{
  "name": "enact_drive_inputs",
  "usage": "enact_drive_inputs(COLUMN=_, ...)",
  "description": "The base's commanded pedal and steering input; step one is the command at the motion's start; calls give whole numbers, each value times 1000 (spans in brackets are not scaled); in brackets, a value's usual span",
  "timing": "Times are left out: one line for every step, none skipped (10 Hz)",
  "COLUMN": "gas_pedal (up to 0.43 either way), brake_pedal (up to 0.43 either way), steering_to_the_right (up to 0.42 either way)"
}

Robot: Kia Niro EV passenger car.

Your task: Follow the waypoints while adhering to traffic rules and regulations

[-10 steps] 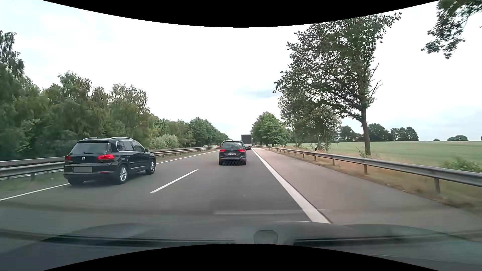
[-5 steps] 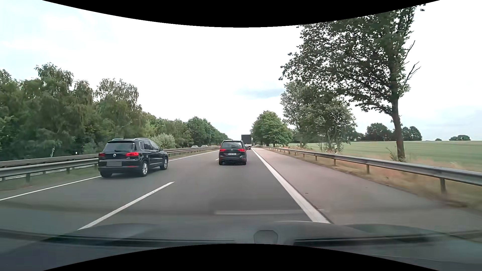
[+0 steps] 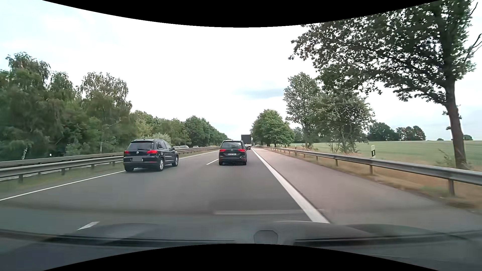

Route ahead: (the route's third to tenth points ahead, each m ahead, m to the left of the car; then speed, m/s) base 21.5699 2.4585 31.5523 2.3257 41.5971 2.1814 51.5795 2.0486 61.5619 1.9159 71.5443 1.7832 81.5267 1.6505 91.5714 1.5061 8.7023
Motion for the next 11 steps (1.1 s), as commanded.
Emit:
enact_drive_inputs(gas_pedal=177, brake_pedal=0, steering_to_the_right=-1)
enact_drive_inputs(gas_pedal=177, brake_pedal=0, steering_to_the_right=-1)
enact_drive_inputs(gas_pedal=177, brake_pedal=0, steering_to_the_right=-1)
enact_drive_inputs(gas_pedal=177, brake_pedal=0, steering_to_the_right=-2)
enact_drive_inputs(gas_pedal=177, brake_pedal=0, steering_to_the_right=-1)
enact_drive_inputs(gas_pedal=177, brake_pedal=0, steering_to_the_right=-2)
enact_drive_inputs(gas_pedal=177, brake_pedal=0, steering_to_the_right=-2)
enact_drive_inputs(gas_pedal=177, brake_pedal=0, steering_to_the_right=-3)
enact_drive_inputs(gas_pedal=177, brake_pedal=0, steering_to_the_right=-3)
enact_drive_inputs(gas_pedal=177, brake_pedal=0, steering_to_the_right=-3)
enact_drive_inputs(gas_pedal=177, brake_pedal=0, steering_to_the_right=-3)
